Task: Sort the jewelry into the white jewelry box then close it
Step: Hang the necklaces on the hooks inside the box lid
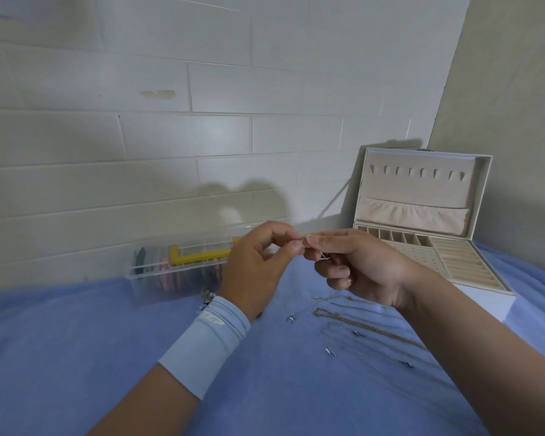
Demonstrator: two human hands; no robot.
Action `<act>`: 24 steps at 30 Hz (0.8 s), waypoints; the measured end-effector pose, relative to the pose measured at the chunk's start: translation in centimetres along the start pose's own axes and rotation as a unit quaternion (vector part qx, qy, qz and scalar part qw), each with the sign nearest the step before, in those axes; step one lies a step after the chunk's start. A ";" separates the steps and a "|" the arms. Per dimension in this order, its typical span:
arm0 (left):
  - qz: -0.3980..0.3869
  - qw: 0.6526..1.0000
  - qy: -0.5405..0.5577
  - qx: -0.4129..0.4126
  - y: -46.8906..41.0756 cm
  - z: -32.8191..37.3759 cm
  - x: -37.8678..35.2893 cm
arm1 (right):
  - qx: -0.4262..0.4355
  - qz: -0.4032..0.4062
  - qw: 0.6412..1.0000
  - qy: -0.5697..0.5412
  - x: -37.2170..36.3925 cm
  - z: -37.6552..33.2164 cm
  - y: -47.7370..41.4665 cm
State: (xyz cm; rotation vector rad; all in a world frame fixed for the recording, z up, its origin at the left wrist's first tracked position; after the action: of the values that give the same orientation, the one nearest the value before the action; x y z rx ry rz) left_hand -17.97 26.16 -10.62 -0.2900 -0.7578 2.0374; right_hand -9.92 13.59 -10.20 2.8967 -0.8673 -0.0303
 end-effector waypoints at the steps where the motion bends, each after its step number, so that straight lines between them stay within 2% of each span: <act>1: 0.010 1.000 -0.020 -0.017 0.0 0.1 0.1 | 0.001 -0.001 1.000 -0.007 0.0 -0.1 0.1; 5: 0.014 0.995 -0.056 -0.076 0.0 0.9 0.4 | 0.006 0.017 1.000 0.003 0.3 -0.3 0.1; 9: 0.036 0.991 -0.092 -0.088 0.0 1.3 0.7 | 0.004 0.040 0.999 0.025 0.4 -0.3 0.1; 16: 0.004 0.986 -0.124 -0.114 0.0 1.8 0.4 | 0.000 0.034 0.999 0.032 0.5 -0.6 0.3; 21: 0.006 0.998 -0.066 -0.020 -0.2 0.5 0.3 | 0.013 0.069 0.993 0.091 1.4 -0.6 0.1; 24: 0.006 0.998 0.013 0.059 -0.5 -0.7 0.9 | 0.016 0.107 0.985 0.131 2.5 -0.5 0.0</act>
State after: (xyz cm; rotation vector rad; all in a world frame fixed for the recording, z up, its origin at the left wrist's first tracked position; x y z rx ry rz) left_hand -17.75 27.37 -10.76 -0.2536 -0.6193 2.0771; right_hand -7.74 12.29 -9.64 2.7310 -1.1276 0.3772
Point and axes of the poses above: each hand's wrist, its own y-axis away from the middle knuckle, its own x-axis out of the back of the hand, z = x × y, the point moved 6 cm from there along -y, towards the middle knuckle, and after that the axes turned 4 degrees about -x, right-handed, at the moved point
